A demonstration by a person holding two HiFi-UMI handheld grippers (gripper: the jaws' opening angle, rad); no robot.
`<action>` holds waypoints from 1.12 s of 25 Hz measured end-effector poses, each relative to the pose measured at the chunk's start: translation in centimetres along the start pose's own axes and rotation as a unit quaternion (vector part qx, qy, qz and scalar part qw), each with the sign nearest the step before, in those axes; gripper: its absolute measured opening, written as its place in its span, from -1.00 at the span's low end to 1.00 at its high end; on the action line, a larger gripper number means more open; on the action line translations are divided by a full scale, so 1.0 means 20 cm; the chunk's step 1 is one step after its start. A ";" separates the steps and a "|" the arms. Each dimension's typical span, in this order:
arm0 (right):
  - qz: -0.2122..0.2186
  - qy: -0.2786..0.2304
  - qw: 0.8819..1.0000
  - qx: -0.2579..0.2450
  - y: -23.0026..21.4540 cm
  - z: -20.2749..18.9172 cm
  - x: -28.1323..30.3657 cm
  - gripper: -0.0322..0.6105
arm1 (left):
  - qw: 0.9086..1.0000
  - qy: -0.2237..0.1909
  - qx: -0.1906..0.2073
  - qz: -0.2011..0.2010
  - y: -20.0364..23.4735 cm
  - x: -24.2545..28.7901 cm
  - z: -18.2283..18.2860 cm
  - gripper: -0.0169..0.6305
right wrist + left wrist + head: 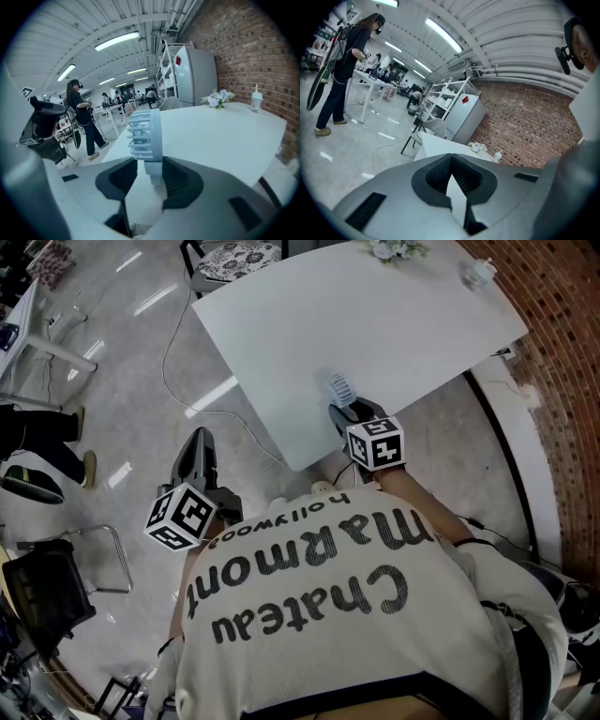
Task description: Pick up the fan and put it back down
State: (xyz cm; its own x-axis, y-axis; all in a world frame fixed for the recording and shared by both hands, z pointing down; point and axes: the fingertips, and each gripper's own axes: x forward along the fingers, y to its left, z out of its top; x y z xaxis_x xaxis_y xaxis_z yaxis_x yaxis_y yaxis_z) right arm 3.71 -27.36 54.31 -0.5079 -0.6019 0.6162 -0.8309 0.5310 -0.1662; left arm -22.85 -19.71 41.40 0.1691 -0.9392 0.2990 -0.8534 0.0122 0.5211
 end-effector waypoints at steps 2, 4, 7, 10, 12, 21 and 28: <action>0.000 0.001 1.000 0.000 0.00 0.00 0.00 -0.37 | 1.000 0.000 0.000 0.000 0.00 0.00 0.00 -0.94; 0.001 0.001 1.000 -0.001 0.00 -0.01 -0.01 -0.37 | 1.000 0.000 0.000 -0.001 -0.01 -0.01 0.00 -0.94; 0.002 0.003 1.000 -0.002 0.00 -0.02 -0.01 -0.37 | 1.000 0.000 0.000 0.000 0.00 -0.02 -0.01 -0.94; 0.002 0.004 1.000 -0.004 0.00 -0.02 -0.01 -0.37 | 1.000 0.000 0.000 0.002 0.00 -0.03 -0.01 -0.94; 0.002 0.005 1.000 -0.004 0.01 -0.02 -0.01 -0.37 | 1.000 0.000 -0.002 0.002 0.00 -0.04 -0.01 -0.94; 0.000 0.009 1.000 -0.014 0.00 -0.04 -0.01 -0.37 | 1.000 -0.002 -0.006 0.005 0.01 -0.04 -0.02 -0.94; 0.000 0.009 1.000 -0.024 0.00 -0.04 -0.01 -0.38 | 1.000 -0.001 -0.007 0.005 0.00 -0.03 -0.03 -0.94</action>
State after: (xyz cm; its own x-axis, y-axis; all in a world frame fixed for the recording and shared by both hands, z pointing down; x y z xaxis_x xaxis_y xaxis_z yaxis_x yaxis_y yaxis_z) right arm 4.02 -26.65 54.81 -0.5027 -0.5922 0.6297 -0.8191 0.5592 -0.1280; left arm -22.69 -18.86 41.75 0.1602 -0.9394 0.3030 -0.8485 0.0258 0.5286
